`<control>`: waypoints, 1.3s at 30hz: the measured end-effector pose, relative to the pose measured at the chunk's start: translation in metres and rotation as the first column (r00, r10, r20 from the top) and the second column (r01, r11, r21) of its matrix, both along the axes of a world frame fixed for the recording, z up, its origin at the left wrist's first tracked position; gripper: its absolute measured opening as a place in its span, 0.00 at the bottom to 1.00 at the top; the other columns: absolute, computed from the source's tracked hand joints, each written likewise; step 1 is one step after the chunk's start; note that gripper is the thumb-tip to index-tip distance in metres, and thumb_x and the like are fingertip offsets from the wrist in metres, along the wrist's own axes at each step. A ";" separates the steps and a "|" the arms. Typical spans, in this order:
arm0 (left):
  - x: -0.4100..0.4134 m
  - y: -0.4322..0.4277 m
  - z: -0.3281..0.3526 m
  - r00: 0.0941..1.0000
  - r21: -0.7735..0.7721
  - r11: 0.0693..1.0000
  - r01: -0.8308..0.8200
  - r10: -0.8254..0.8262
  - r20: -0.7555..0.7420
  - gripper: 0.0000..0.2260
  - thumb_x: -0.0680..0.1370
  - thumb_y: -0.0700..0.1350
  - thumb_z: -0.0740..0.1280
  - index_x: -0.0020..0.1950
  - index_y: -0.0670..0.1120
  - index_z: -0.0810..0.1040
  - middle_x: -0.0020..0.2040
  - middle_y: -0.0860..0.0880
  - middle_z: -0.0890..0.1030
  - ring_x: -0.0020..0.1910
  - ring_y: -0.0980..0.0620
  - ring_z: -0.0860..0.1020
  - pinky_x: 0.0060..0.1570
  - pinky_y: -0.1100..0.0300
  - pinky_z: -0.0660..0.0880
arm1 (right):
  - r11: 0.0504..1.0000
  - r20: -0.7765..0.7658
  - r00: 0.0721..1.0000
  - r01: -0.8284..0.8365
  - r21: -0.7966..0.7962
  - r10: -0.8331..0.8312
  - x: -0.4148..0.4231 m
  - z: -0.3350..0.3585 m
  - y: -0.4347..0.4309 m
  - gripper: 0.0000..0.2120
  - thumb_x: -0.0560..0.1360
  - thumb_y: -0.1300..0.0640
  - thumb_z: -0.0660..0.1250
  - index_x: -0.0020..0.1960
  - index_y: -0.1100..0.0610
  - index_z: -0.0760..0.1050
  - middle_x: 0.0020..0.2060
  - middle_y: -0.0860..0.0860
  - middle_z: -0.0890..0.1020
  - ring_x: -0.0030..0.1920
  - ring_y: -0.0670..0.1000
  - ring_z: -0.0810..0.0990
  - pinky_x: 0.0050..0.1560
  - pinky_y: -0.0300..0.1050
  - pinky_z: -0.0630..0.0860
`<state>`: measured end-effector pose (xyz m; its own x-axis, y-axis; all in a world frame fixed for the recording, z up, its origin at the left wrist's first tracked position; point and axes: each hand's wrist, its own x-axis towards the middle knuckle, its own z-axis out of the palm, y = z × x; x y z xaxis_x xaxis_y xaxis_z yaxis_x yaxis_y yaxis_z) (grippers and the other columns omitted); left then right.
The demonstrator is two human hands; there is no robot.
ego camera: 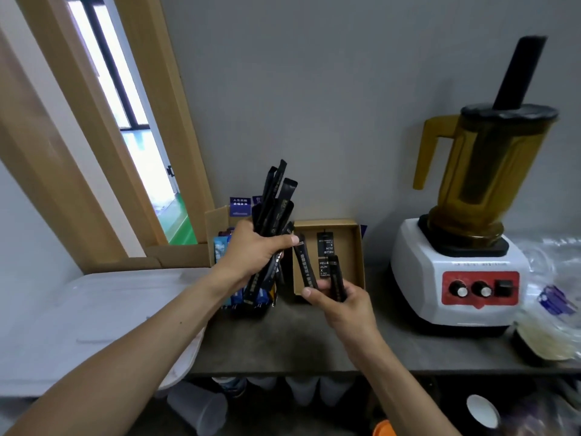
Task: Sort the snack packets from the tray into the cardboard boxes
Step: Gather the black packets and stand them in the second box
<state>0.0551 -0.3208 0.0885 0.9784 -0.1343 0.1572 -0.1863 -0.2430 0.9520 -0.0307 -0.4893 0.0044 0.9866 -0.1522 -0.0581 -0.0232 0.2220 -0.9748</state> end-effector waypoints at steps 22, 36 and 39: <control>0.035 0.006 0.011 0.978 0.181 0.980 -0.080 0.042 0.205 0.10 0.76 0.50 0.76 0.51 0.45 0.82 0.44 0.46 0.85 0.40 0.56 0.82 0.38 0.71 0.75 | 0.762 -0.133 0.987 -0.014 -0.647 -0.095 0.129 -0.031 -0.014 0.08 0.76 0.51 0.75 0.55 0.48 0.81 0.46 0.44 0.83 0.50 0.46 0.82 0.54 0.50 0.81; 0.034 -0.007 0.003 0.988 0.190 0.981 -0.027 -0.003 0.156 0.08 0.76 0.49 0.76 0.49 0.52 0.78 0.41 0.53 0.82 0.40 0.64 0.81 0.42 0.66 0.73 | 0.718 -0.097 0.993 -0.016 -0.696 -0.072 0.130 -0.038 -0.015 0.09 0.74 0.41 0.74 0.47 0.44 0.79 0.42 0.44 0.84 0.45 0.43 0.82 0.49 0.48 0.83; 0.031 -0.010 0.005 0.986 0.204 0.978 -0.043 0.008 0.169 0.09 0.75 0.49 0.76 0.50 0.56 0.77 0.44 0.54 0.83 0.43 0.65 0.81 0.43 0.68 0.74 | 0.764 0.068 0.984 0.171 -0.621 -0.165 0.114 -0.029 -0.017 0.24 0.79 0.29 0.57 0.51 0.47 0.81 0.42 0.47 0.85 0.44 0.46 0.84 0.49 0.48 0.82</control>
